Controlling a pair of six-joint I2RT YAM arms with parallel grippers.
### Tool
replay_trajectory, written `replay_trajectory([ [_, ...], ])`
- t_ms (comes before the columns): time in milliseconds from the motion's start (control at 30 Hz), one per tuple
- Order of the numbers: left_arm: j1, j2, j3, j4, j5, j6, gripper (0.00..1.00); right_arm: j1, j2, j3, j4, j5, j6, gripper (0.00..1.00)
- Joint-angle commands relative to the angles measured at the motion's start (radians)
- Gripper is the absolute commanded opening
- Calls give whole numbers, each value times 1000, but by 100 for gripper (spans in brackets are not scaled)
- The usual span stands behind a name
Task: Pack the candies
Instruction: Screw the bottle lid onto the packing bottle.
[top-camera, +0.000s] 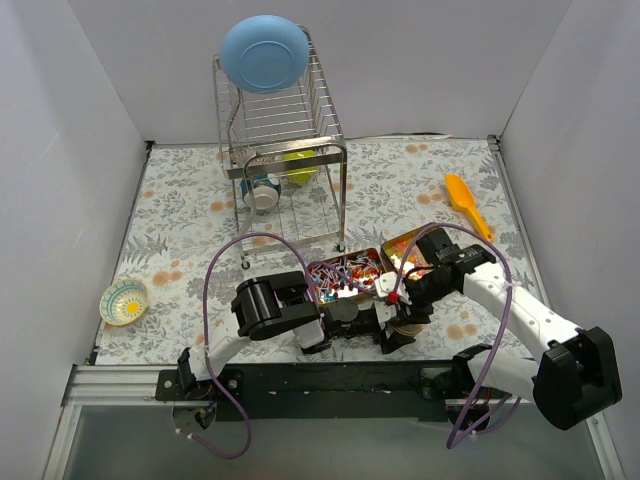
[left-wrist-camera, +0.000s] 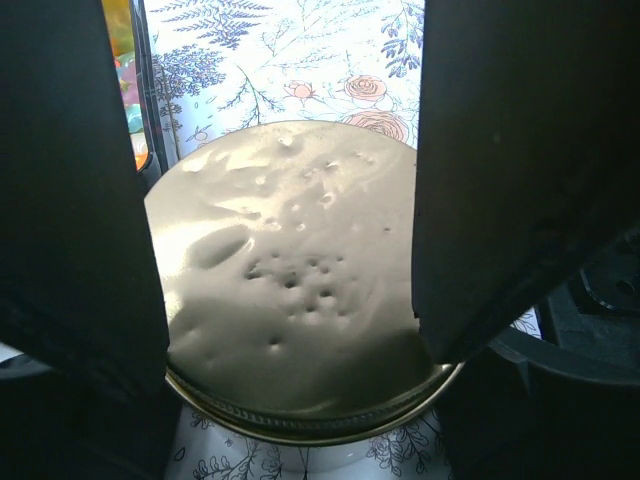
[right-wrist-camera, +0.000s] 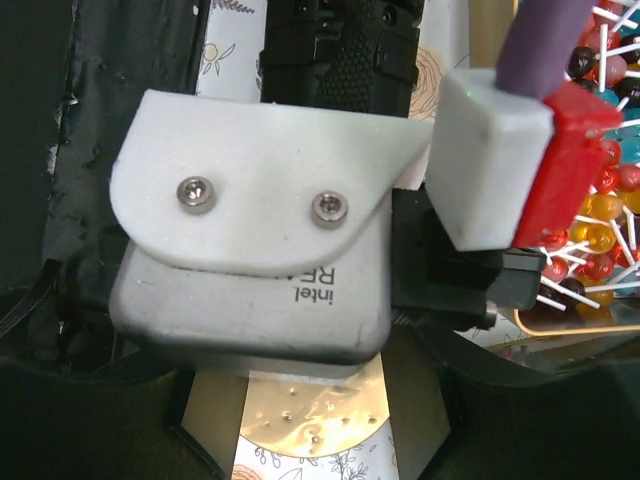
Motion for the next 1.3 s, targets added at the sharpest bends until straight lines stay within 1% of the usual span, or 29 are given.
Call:
replay_trajectory([
  [0,11,45,-72,269,-2,8,77,3,-27,-1,-67,49,76,57],
  [33,13,42,-80,268,-1,9,77,-5,-34,22,-122,48,71,58],
  [67,14,36,-86,268,-1,11,77,-15,-47,80,-145,48,73,62],
  [100,16,30,-89,266,-4,14,77,-40,-54,104,-162,51,79,63],
  [167,17,18,-106,263,-4,18,76,-57,-70,177,-208,57,77,69],
  [233,17,1,-120,262,-4,17,74,-65,-75,211,-229,75,77,72],
  [267,19,-5,-130,254,-4,15,70,-63,-77,226,-239,77,77,75],
  [367,22,-19,-152,234,10,15,60,-63,-74,224,-230,69,82,79],
  [467,23,-25,-160,208,32,14,35,-58,-46,208,-196,40,74,82],
  [500,23,-27,-163,200,33,14,20,-49,-34,202,-188,34,71,83],
  [600,23,-36,-166,167,27,8,1,-31,18,190,-153,17,62,84],
  [633,23,-38,-167,156,21,8,0,-29,34,185,-139,9,59,84],
  [767,23,-45,-180,145,7,5,0,-12,74,156,-70,-3,66,84],
  [900,23,-47,-184,136,-10,3,0,18,117,138,-75,-23,63,84],
  [1267,23,-32,-172,147,-56,-5,0,24,126,73,-91,-8,37,84],
])
